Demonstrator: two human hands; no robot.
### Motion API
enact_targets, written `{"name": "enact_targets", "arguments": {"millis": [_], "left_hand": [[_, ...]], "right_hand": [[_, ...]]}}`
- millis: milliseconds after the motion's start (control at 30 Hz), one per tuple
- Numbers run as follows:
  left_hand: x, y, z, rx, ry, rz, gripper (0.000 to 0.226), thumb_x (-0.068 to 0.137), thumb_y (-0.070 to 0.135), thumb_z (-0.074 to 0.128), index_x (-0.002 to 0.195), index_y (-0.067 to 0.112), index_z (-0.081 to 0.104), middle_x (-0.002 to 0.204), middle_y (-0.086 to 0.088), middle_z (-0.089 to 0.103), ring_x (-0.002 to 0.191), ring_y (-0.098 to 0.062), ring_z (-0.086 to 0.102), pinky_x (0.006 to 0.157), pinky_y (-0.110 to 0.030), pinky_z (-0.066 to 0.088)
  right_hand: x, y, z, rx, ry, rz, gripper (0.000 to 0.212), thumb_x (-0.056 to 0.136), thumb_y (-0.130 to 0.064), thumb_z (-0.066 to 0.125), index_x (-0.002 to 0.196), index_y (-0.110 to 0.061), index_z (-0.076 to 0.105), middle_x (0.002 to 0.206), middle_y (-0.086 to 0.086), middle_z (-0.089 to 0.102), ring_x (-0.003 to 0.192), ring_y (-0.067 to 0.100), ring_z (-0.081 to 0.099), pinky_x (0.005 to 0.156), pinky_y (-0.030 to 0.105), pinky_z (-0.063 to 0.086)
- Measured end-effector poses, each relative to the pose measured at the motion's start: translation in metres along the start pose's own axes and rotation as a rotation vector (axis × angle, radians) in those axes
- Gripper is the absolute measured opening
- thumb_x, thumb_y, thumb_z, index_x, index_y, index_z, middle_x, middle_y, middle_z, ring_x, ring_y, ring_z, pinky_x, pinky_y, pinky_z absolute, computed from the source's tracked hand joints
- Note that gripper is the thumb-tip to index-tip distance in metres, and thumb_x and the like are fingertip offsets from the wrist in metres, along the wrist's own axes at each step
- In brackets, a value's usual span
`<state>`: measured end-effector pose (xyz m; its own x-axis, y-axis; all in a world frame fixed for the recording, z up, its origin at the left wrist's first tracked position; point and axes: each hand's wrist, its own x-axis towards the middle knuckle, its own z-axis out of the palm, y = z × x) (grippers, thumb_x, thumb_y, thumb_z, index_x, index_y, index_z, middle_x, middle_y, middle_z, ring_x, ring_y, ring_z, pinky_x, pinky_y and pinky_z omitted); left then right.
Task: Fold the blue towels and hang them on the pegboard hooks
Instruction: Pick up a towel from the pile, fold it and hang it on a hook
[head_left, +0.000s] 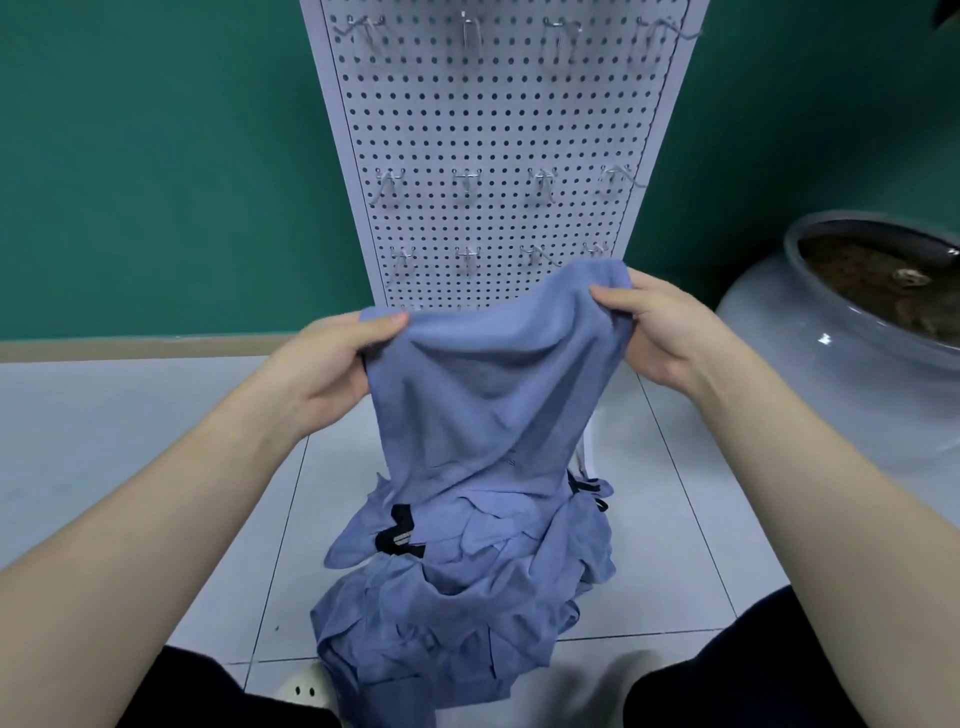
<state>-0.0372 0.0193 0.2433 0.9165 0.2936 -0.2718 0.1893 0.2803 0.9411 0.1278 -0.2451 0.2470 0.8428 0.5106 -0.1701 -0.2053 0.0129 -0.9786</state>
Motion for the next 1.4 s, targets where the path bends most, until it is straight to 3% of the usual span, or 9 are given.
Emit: {"name": "enact_targets", "arguments": {"millis": [100, 233, 333, 500, 700, 900, 1000, 1133, 1400], "left_hand": [[0.003, 0.014, -0.011, -0.025, 0.086, 0.109, 0.028, 0.103, 0.018, 0.059, 0.076, 0.017, 0.063, 0.079, 0.002, 0.072, 0.08, -0.012, 0.068, 0.081, -0.025, 0.058], [0.003, 0.017, -0.017, 0.163, 0.23, 0.21, 0.032, 0.104, 0.032, 0.059, 0.076, 0.018, 0.066, 0.083, -0.002, 0.07, 0.077, -0.017, 0.064, 0.075, -0.028, 0.052], [0.003, 0.019, -0.022, 0.165, 0.292, 0.23, 0.03, 0.104, 0.034, 0.06, 0.081, 0.016, 0.067, 0.089, -0.004, 0.071, 0.081, -0.017, 0.064, 0.078, -0.031, 0.05], [0.004, 0.022, -0.027, -0.03, 0.263, 0.165, 0.022, 0.105, 0.031, 0.058, 0.101, 0.011, 0.064, 0.097, 0.001, 0.074, 0.093, -0.014, 0.07, 0.087, -0.028, 0.056], [0.001, 0.029, -0.035, 0.067, 0.125, 0.119, 0.027, 0.1, 0.007, 0.061, 0.125, 0.002, 0.067, 0.118, -0.01, 0.074, 0.101, -0.016, 0.072, 0.083, -0.023, 0.059], [0.003, 0.026, -0.044, 0.417, 0.356, 0.15, 0.012, 0.094, 0.017, 0.074, 0.097, 0.006, 0.076, 0.097, -0.01, 0.078, 0.083, -0.022, 0.072, 0.066, -0.026, 0.063], [0.001, 0.024, -0.041, 0.475, 0.395, 0.168, 0.032, 0.094, 0.024, 0.075, 0.065, 0.013, 0.066, 0.066, 0.0, 0.07, 0.06, -0.017, 0.064, 0.056, -0.023, 0.06], [0.001, 0.023, -0.038, 0.387, 0.397, 0.203, 0.04, 0.094, 0.031, 0.074, 0.064, 0.01, 0.061, 0.073, -0.004, 0.066, 0.066, -0.02, 0.062, 0.075, -0.032, 0.063], [0.002, 0.028, -0.033, 0.031, 0.306, 0.305, 0.019, 0.101, 0.028, 0.065, 0.089, 0.014, 0.07, 0.1, -0.002, 0.069, 0.1, -0.013, 0.066, 0.096, -0.027, 0.051]], "right_hand": [[0.002, 0.0, -0.01, -0.358, 0.125, -0.11, 0.02, 0.103, -0.014, 0.057, 0.098, -0.001, 0.072, 0.091, 0.006, 0.07, 0.084, 0.017, 0.062, 0.078, 0.032, 0.047], [0.004, 0.003, -0.015, -0.454, 0.183, -0.117, 0.065, 0.094, -0.045, 0.066, 0.1, 0.019, 0.057, 0.081, 0.009, 0.053, 0.073, 0.02, 0.044, 0.071, 0.032, 0.039], [0.004, 0.001, -0.01, -0.385, 0.204, -0.065, 0.05, 0.098, -0.044, 0.068, 0.077, 0.002, 0.067, 0.068, 0.001, 0.063, 0.057, 0.013, 0.052, 0.056, 0.019, 0.045], [0.004, -0.005, -0.007, 0.004, 0.077, 0.11, 0.036, 0.097, -0.043, 0.068, 0.111, -0.011, 0.074, 0.114, 0.007, 0.077, 0.098, 0.019, 0.072, 0.088, 0.033, 0.059], [0.004, -0.003, -0.011, -0.024, -0.061, 0.015, 0.029, 0.098, -0.015, 0.064, 0.125, -0.005, 0.068, 0.118, 0.009, 0.072, 0.102, 0.022, 0.065, 0.092, 0.032, 0.053], [0.002, -0.004, -0.013, -0.249, 0.128, -0.103, 0.033, 0.101, -0.022, 0.065, 0.072, -0.015, 0.078, 0.087, 0.005, 0.075, 0.08, 0.022, 0.066, 0.079, 0.038, 0.057], [0.0, -0.005, -0.011, -0.251, 0.175, -0.117, 0.031, 0.099, -0.031, 0.068, 0.078, -0.01, 0.074, 0.084, 0.008, 0.072, 0.075, 0.022, 0.065, 0.074, 0.037, 0.056], [-0.003, -0.01, -0.011, -0.182, 0.22, -0.099, 0.033, 0.097, -0.039, 0.07, 0.077, -0.013, 0.074, 0.072, -0.001, 0.071, 0.068, 0.019, 0.063, 0.069, 0.033, 0.055], [-0.006, -0.019, -0.009, 0.002, 0.229, -0.103, 0.027, 0.098, -0.043, 0.068, 0.088, -0.018, 0.068, 0.094, 0.0, 0.069, 0.085, 0.015, 0.066, 0.079, 0.026, 0.055]]}}
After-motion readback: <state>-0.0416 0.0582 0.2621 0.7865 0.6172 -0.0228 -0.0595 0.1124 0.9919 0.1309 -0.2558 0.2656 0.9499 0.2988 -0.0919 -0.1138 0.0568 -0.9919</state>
